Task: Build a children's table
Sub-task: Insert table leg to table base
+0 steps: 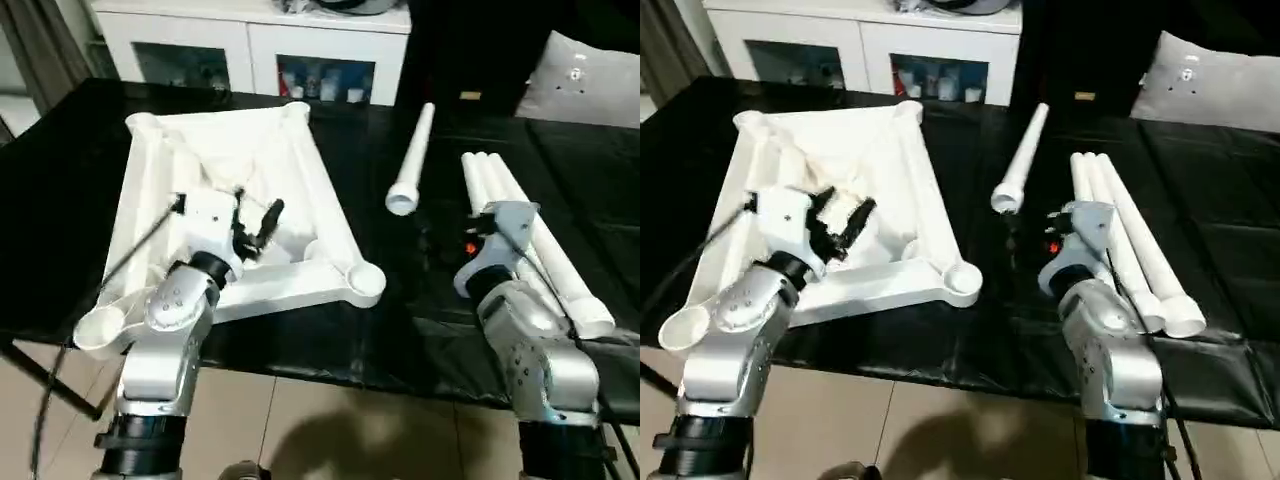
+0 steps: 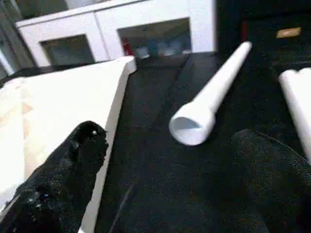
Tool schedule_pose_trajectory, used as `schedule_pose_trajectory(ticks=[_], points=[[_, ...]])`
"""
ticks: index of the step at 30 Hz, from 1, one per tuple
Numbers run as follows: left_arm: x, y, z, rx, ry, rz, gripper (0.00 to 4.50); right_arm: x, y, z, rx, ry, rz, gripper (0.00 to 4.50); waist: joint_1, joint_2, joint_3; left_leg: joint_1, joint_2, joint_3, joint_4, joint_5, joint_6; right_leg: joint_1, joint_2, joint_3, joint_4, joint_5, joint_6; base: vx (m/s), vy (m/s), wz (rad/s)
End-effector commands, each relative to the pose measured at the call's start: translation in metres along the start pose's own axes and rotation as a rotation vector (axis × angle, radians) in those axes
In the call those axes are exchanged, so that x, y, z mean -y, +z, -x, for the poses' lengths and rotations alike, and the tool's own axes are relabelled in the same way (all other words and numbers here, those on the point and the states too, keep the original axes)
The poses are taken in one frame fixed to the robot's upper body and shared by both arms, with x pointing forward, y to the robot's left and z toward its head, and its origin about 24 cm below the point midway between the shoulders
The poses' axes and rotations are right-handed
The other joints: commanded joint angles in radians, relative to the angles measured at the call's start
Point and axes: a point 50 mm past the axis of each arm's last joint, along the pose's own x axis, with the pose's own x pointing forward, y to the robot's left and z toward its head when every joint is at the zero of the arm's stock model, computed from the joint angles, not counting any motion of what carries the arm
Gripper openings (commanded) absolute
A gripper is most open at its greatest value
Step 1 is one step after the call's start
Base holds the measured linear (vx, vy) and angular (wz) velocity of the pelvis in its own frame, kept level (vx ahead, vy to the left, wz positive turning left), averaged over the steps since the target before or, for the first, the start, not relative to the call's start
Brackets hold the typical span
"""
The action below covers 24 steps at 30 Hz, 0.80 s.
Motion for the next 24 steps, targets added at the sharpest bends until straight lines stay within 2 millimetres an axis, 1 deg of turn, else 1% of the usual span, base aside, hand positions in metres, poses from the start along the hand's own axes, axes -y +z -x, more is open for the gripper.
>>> schedule_pose_trajectory(ticks=[1,2,3,4,5,6,8,9,10,11,13,14,15,16,17,18,19,20,21,22,23,24], points=[[0.001,0.002,0.000,-0.014,0.001,-0.015,3.42,-0.004,-0.001,0.000,-0.002,0.012,0.013,4.50,-0.001,-0.008,-0.061,0.018,0.027,-0.007,-0.064,-0.202,-0.016,0.031,-0.046,0.035,-0.077,-0.088,-0.123,0.000,0.000,0.00],[0.003,0.001,0.001,-0.017,-0.009,-0.015,3.42,-0.005,-0.001,-0.001,-0.001,0.016,0.017,4.50,0.000,-0.008,-0.061,0.019,0.028,-0.007,-0.064,-0.202,-0.017,0.030,-0.047,0.035,-0.077,-0.092,-0.123,0.000,0.000,0.00],[0.003,0.001,0.002,-0.019,-0.011,-0.015,3.45,-0.006,-0.001,-0.001,0.000,0.017,0.016,4.50,0.000,-0.007,-0.060,0.025,0.030,-0.008,-0.068,-0.255,-0.024,0.032,-0.049,0.035,-0.082,-0.157,-0.116,0.000,0.000,0.00],[0.004,0.000,0.002,-0.024,-0.013,-0.013,3.48,-0.006,-0.001,-0.001,0.000,0.021,0.016,4.50,-0.001,-0.006,-0.058,0.034,0.031,-0.008,-0.073,-0.328,-0.032,0.034,-0.049,0.034,-0.090,-0.246,-0.101,0.000,0.000,0.00],[0.004,-0.001,0.002,-0.028,-0.015,-0.012,3.64,-0.007,-0.001,-0.002,-0.001,0.024,0.016,4.50,-0.002,-0.005,-0.055,0.043,0.031,-0.011,-0.078,-0.390,-0.034,0.037,-0.045,0.031,-0.097,-0.317,-0.089,0.000,0.000,0.00],[0.004,-0.002,0.003,-0.034,-0.016,-0.011,3.76,-0.008,-0.001,-0.002,-0.001,0.033,0.023,4.50,-0.003,-0.004,-0.055,0.049,0.029,-0.009,-0.080,-0.419,-0.031,0.039,-0.042,0.028,-0.103,-0.345,-0.085,0.000,0.000,0.00],[0.004,-0.004,0.004,-0.047,-0.013,-0.010,3.84,-0.009,-0.001,-0.003,-0.006,0.046,0.037,4.50,-0.007,-0.004,-0.047,0.066,0.023,-0.006,-0.086,-0.493,-0.006,0.049,-0.033,0.019,-0.124,-0.437,-0.086,0.000,0.000,0.00],[0.004,-0.004,0.004,-0.050,-0.011,-0.008,3.84,-0.009,0.000,-0.003,-0.010,0.052,0.041,4.50,-0.008,-0.005,-0.046,0.067,0.021,-0.005,-0.086,-0.492,-0.001,0.052,-0.033,0.019,-0.129,-0.450,-0.085,0.000,0.000,0.00],[0.004,-0.005,0.004,-0.053,-0.010,-0.005,4.04,-0.010,0.000,-0.004,-0.013,0.057,0.046,4.50,-0.006,-0.003,-0.047,0.072,0.022,-0.004,-0.089,-0.480,0.008,0.059,-0.036,0.020,-0.134,-0.454,-0.089,0.000,0.000,0.00],[0.004,-0.005,0.004,-0.056,-0.011,0.003,4.18,-0.010,0.000,-0.004,-0.016,0.064,0.057,4.50,-0.005,-0.005,-0.052,0.071,0.021,-0.003,-0.091,-0.448,0.016,0.072,-0.036,0.021,-0.133,-0.426,-0.097,0.056,0.005,0.01],[0.004,-0.006,0.004,-0.061,-0.016,0.008,4.27,-0.011,-0.001,-0.004,-0.020,0.068,0.059,4.50,-0.004,-0.002,-0.056,0.073,0.024,-0.003,-0.092,-0.410,0.026,0.079,-0.034,0.020,-0.128,-0.362,-0.114,0.060,0.008,0.01],[0.004,-0.009,0.005,-0.070,-0.013,0.015,4.43,-0.011,-0.001,-0.004,-0.026,0.074,0.064,4.50,-0.006,-0.001,-0.067,0.071,0.023,-0.003,-0.090,-0.329,0.052,0.095,-0.030,0.016,-0.113,-0.222,-0.149,0.070,0.014,0.02],[0.003,-0.009,0.005,-0.072,-0.011,0.017,4.43,-0.012,-0.001,-0.004,-0.028,0.076,0.064,4.50,-0.006,-0.002,-0.069,0.070,0.021,-0.001,-0.088,-0.303,0.063,0.097,-0.028,0.015,-0.109,-0.181,-0.158,0.070,0.014,0.02],[0.003,-0.010,0.005,-0.076,-0.005,0.023,4.43,-0.012,-0.001,-0.004,-0.033,0.081,0.069,4.50,-0.006,-0.004,-0.074,0.067,0.018,0.000,-0.081,-0.249,0.086,0.105,-0.026,0.015,-0.099,-0.098,-0.177,0.074,0.015,0.02],[0.003,-0.010,0.005,-0.076,-0.005,0.023,4.43,-0.012,-0.001,-0.004,-0.034,0.083,0.071,4.50,-0.005,-0.003,-0.078,0.064,0.013,0.001,-0.075,-0.195,0.111,0.111,-0.023,0.014,-0.089,-0.023,-0.191,0.077,0.012,0.02],[0.003,-0.010,0.005,-0.076,-0.005,0.022,4.43,-0.012,-0.001,-0.005,-0.035,0.085,0.075,4.50,-0.005,-0.006,-0.079,0.062,0.011,0.001,-0.071,-0.173,0.124,0.114,-0.021,0.014,-0.086,0.005,-0.197,0.077,0.012,0.02],[0.003,-0.010,0.005,-0.077,-0.004,0.022,4.43,-0.013,-0.001,-0.005,-0.038,0.090,0.081,4.50,-0.003,-0.007,-0.082,0.057,0.006,0.002,-0.065,-0.135,0.145,0.121,-0.019,0.014,-0.080,0.048,-0.204,0.077,0.010,0.03],[0.003,-0.010,0.005,-0.077,-0.004,0.022,4.43,-0.013,-0.001,-0.005,-0.038,0.091,0.083,4.50,-0.002,-0.008,-0.082,0.056,0.004,0.003,-0.062,-0.118,0.155,0.123,-0.018,0.015,-0.077,0.069,-0.206,0.072,0.007,0.02],[0.003,-0.010,0.005,-0.077,-0.004,0.023,4.43,-0.013,-0.001,-0.005,-0.039,0.091,0.084,4.50,-0.002,-0.007,-0.084,0.053,0.001,0.002,-0.057,-0.087,0.171,0.128,-0.017,0.014,-0.072,0.101,-0.209,0.072,0.007,0.02],[0.003,-0.010,0.005,-0.078,-0.003,0.023,4.43,-0.013,-0.001,-0.006,-0.043,0.093,0.087,4.50,-0.003,-0.008,-0.085,0.051,0.000,0.002,-0.054,-0.074,0.178,0.131,-0.016,0.014,-0.070,0.112,-0.209,0.066,0.006,0.01],[0.003,-0.010,0.005,-0.078,-0.003,0.022,4.43,-0.013,-0.002,-0.006,-0.058,0.090,0.091,4.50,-0.003,-0.008,-0.086,0.051,-0.001,0.000,-0.049,-0.042,0.196,0.133,-0.012,0.010,-0.065,0.129,-0.208,0.057,0.006,0.01],[0.003,-0.010,0.005,-0.078,-0.004,0.022,4.43,-0.013,-0.002,-0.007,-0.060,0.093,0.099,4.50,-0.004,-0.008,-0.086,0.053,0.000,-0.001,-0.049,-0.034,0.200,0.133,-0.012,0.009,-0.064,0.130,-0.208,0.057,0.006,0.01]])
